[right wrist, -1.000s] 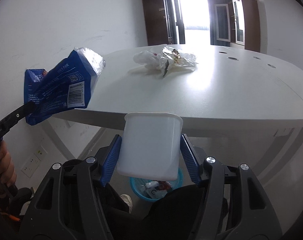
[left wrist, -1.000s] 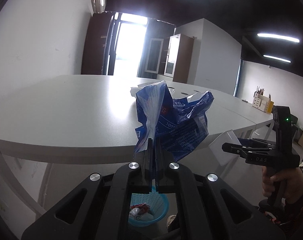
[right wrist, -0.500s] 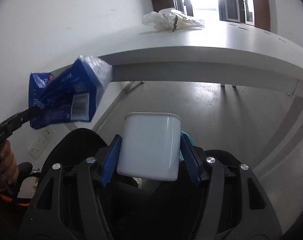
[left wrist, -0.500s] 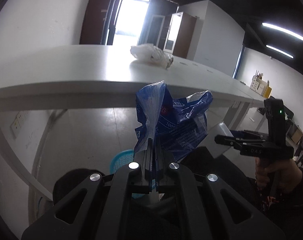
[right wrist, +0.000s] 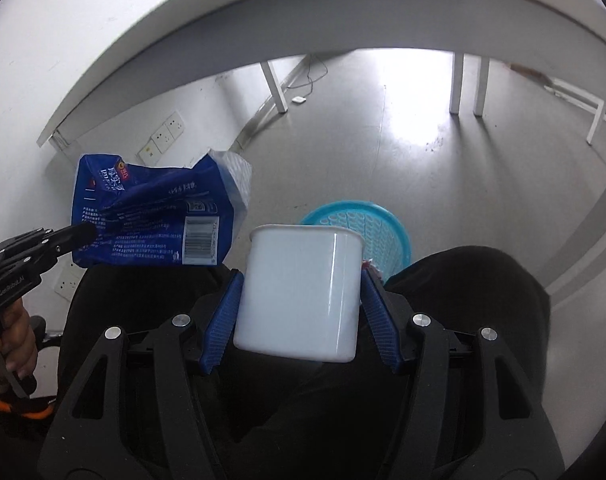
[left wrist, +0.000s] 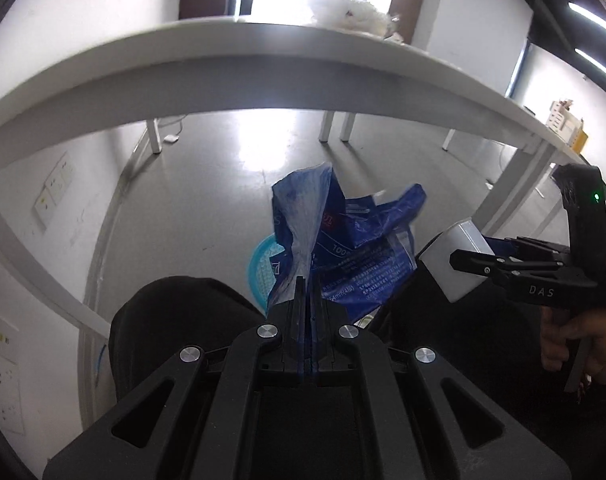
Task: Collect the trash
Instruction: 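Carry the blue wrapper and white container down over the blue wastebasket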
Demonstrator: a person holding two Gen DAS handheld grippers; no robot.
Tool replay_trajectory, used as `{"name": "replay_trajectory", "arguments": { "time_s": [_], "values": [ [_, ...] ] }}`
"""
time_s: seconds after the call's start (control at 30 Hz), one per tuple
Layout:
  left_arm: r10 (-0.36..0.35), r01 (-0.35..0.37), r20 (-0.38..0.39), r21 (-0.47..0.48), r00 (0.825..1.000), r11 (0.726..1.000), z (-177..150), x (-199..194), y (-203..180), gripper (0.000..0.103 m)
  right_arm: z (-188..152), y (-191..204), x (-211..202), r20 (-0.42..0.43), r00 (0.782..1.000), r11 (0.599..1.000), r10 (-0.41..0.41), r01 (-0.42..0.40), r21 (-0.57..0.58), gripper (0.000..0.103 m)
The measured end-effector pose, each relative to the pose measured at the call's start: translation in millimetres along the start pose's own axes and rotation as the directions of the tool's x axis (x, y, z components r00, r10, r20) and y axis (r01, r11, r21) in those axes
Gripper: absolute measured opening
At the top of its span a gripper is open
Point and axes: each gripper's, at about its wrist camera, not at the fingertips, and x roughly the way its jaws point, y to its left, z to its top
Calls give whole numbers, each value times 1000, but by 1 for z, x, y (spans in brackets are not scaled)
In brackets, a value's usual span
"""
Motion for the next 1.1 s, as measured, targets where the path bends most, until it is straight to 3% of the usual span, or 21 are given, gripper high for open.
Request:
{"name": "replay_trajectory", "arguments": {
  "time_s": [0.17,0.23,0.53,0.9,1.1],
  "values": [
    [-20,15,-98,-57,995,998,14,28,14,1,4,-1,24,-42,999,1000,-18,19,10,57],
    [-30,25,-102,-47,994,999,20,33,15,1,5,-3,31,-54,998,1000,-22,23,17,57],
    [61,-61,-149,1,987,998,39,82,9,1,12,-8,58,-87,992,996,-86,87,12,57],
    [67,-81,-255,-46,965,996,64,164,25,1,27,-21,90,-132,983,991,-129,131,12,57],
    [53,-75,-280,-68,958,995,61,195,20,1,38,-31,113,-166,977,990,-130,136,24,57]
  ]
}}
